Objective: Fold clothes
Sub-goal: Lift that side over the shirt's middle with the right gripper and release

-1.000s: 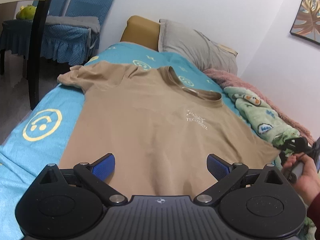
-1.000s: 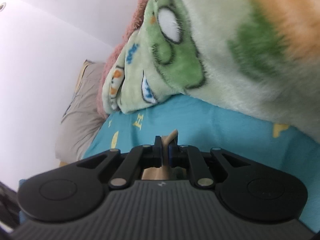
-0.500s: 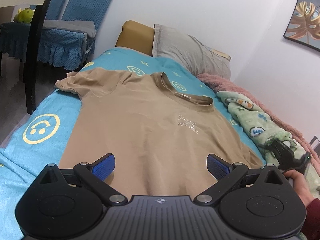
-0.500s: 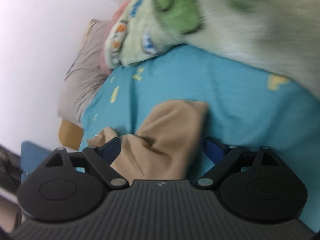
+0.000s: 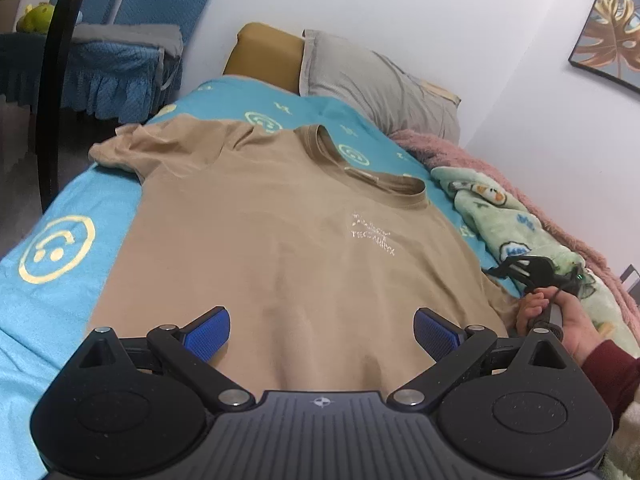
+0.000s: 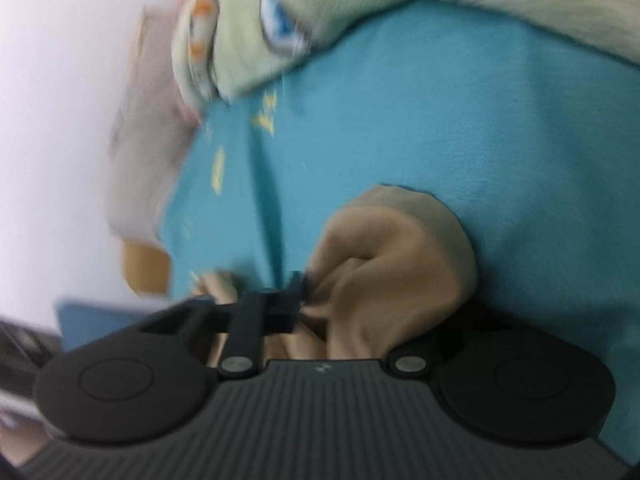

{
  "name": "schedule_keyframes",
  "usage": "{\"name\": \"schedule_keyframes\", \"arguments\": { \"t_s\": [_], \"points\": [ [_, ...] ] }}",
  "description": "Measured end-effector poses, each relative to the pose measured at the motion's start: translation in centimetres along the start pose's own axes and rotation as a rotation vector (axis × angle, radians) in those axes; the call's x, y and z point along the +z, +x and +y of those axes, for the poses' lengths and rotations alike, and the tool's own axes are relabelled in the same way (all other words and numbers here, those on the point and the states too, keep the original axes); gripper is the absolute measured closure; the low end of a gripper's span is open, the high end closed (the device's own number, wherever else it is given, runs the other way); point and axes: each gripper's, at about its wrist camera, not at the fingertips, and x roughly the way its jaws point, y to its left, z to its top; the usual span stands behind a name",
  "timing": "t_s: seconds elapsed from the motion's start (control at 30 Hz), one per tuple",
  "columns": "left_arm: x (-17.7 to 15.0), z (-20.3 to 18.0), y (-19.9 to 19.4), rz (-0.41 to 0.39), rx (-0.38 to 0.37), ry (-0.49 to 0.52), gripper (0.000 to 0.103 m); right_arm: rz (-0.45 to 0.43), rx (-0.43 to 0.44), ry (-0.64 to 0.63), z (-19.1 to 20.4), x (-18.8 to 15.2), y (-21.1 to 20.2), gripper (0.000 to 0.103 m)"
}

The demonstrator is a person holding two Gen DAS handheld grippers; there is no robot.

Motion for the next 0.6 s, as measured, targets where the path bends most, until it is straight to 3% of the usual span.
{"name": "schedule_keyframes", "arguments": {
  "t_s": [0.03, 0.1, 0.2, 0.3, 0.6],
  "points": [
    [0.0, 0.0, 0.1, 0.001, 0.001, 0.001, 0.003, 0.021, -0.018, -0.045, 0.5, 0.2, 0.4, 0.088],
    [0.0, -0.2, 0.0, -0.003, 0.010, 0.015, 0.003, -0.022, -0.003, -0.093, 1.1, 0.5, -0.5, 0.095],
    [0.0, -0.5, -0.3, -0.019, 0.020, 0.035, 0.003, -0.258, 0.173, -0.114, 1.0, 0.1, -4.8, 0.096],
    [0.2, -0.8, -0.8, -0.041, 0.024, 0.048, 0.003, -0.409, 0.162, -0.204, 2.2, 0.1, -8.0, 0.097],
    [2.0, -0.9, -3.2, -0.116, 0.049, 0.038, 0.003, -0.504, -0.005, -0.395, 9.2, -2.0, -12.1, 0.098]
  ]
}}
